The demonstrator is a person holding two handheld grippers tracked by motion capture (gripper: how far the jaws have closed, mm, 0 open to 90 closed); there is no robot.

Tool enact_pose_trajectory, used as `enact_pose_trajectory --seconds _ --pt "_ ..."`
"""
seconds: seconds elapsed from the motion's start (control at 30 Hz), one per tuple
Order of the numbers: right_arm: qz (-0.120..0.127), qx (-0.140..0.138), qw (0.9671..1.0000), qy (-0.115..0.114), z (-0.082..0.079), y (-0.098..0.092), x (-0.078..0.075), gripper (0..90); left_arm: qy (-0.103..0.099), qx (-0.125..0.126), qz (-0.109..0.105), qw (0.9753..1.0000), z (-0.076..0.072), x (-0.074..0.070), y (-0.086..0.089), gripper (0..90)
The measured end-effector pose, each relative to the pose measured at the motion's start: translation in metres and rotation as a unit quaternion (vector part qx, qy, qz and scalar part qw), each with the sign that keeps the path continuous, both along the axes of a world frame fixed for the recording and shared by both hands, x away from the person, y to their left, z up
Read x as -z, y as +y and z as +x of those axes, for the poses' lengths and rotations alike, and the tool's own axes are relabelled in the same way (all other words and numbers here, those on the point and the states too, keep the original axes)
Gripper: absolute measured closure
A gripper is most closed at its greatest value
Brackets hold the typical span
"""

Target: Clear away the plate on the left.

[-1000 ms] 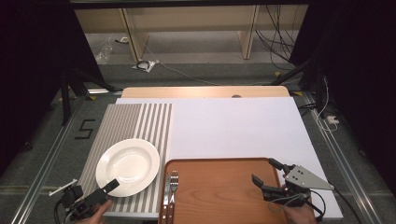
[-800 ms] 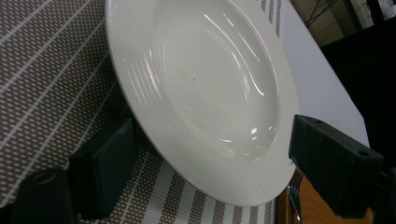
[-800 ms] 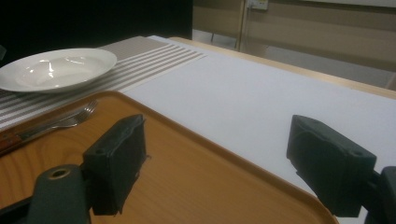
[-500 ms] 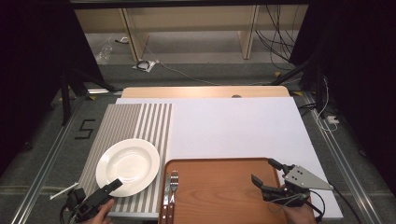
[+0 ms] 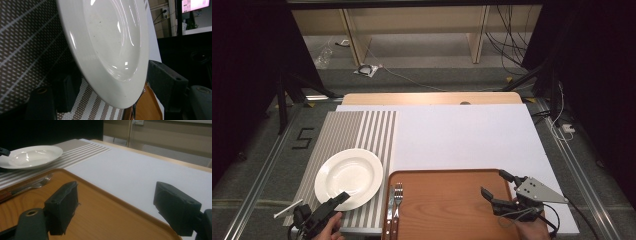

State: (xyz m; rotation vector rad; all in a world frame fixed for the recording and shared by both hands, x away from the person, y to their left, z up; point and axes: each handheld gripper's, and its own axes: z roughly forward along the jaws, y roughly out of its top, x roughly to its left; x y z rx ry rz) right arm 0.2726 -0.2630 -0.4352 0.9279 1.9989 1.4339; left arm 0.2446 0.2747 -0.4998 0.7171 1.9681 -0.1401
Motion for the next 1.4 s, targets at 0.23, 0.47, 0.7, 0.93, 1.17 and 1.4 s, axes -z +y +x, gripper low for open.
enact_pose_trajectory --seconds 0.23,0.47,0.7,0.93,1.17,1.4 --pt "-0.001 0.001 1.0000 0.002 0.000 0.000 0.000 20.7 -0.004 -0.027 -0.013 0.9995 0.000 0.004 0.000 37.7" --pt "-0.001 0.002 1.0000 0.002 0.001 0.000 0.000 20.7 -0.001 -0.046 -0.021 0.9987 0.001 0.007 -0.004 47.1" --pt "-0.002 0.001 1.0000 0.002 0.001 0.000 0.000 20.7 0.007 -0.070 -0.033 0.9970 0.002 0.011 -0.004 56.8" --pt "-0.003 0.001 1.0000 0.002 0.001 0.000 0.000 20.8 0.020 -0.083 -0.042 0.9955 0.005 0.015 -0.006 66.7" --pt "-0.003 0.001 1.0000 0.001 0.001 0.000 0.000 20.8 0.030 -0.088 -0.052 0.9943 0.011 0.020 -0.007 72.6" --pt "-0.003 0.001 1.0000 0.002 0.001 0.000 0.000 20.9 0.029 -0.098 -0.068 0.9925 0.010 0.022 -0.006 75.4"
